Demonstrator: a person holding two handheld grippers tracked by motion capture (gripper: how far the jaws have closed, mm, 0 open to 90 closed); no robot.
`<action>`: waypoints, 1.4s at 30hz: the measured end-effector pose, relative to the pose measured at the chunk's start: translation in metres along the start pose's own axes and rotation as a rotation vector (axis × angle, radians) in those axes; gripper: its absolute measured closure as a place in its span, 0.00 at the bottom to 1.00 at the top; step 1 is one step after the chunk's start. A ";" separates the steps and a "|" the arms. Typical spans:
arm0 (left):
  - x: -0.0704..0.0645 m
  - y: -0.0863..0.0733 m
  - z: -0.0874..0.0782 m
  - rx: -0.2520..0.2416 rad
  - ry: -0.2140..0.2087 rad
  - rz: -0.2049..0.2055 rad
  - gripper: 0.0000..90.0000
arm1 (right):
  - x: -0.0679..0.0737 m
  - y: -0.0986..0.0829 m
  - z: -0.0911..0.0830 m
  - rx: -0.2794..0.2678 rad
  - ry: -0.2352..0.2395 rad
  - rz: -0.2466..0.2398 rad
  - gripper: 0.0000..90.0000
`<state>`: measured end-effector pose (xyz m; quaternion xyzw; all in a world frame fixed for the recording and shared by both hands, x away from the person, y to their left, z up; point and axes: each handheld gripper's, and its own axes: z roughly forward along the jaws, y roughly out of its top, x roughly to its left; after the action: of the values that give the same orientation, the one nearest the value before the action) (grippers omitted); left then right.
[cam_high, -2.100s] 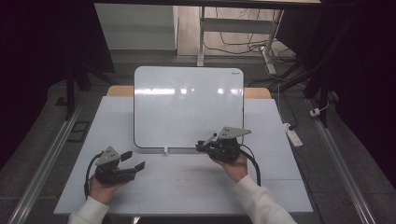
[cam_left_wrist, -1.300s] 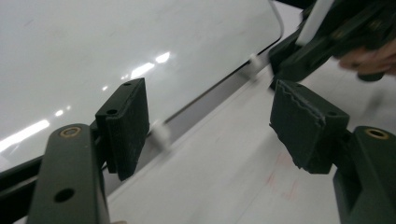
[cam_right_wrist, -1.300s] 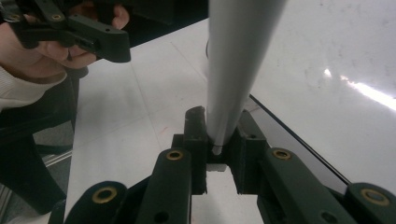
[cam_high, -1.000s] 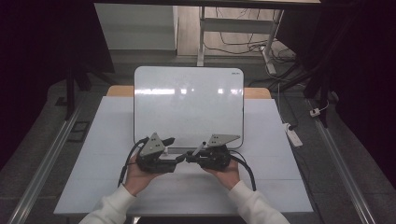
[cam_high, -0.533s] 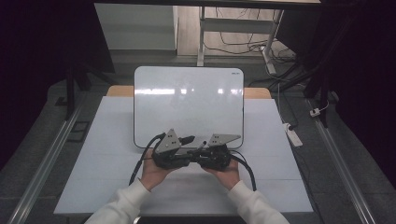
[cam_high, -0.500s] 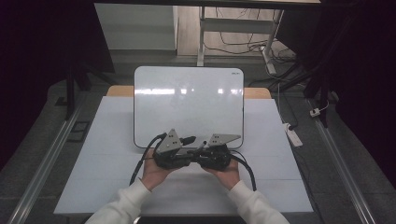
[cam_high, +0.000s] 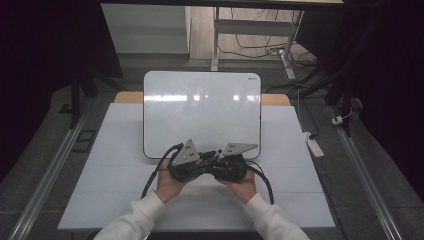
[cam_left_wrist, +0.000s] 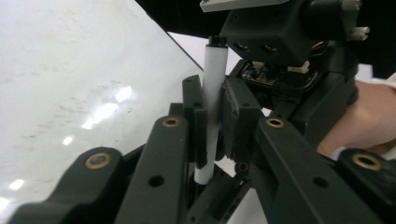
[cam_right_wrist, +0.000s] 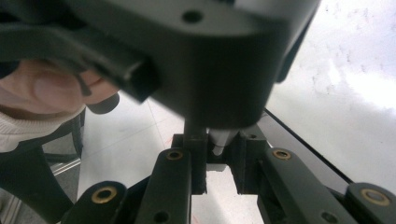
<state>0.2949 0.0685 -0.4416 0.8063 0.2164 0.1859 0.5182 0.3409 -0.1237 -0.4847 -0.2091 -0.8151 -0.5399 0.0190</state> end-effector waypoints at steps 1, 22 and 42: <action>0.000 0.000 -0.001 -0.001 0.003 0.002 0.90 | 0.000 0.000 0.000 0.000 0.001 0.000 0.87; 0.034 -0.011 -0.050 -0.068 0.088 -0.108 0.91 | 0.002 -0.009 -0.067 -0.120 -0.241 -0.085 0.55; 0.052 -0.024 -0.068 -0.047 0.129 -0.160 0.91 | -0.033 -0.073 -0.171 -0.106 -0.557 -0.070 0.47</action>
<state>0.2992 0.1564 -0.4326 0.7603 0.3085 0.2008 0.5351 0.3114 -0.3106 -0.4858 -0.3217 -0.7664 -0.5038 -0.2353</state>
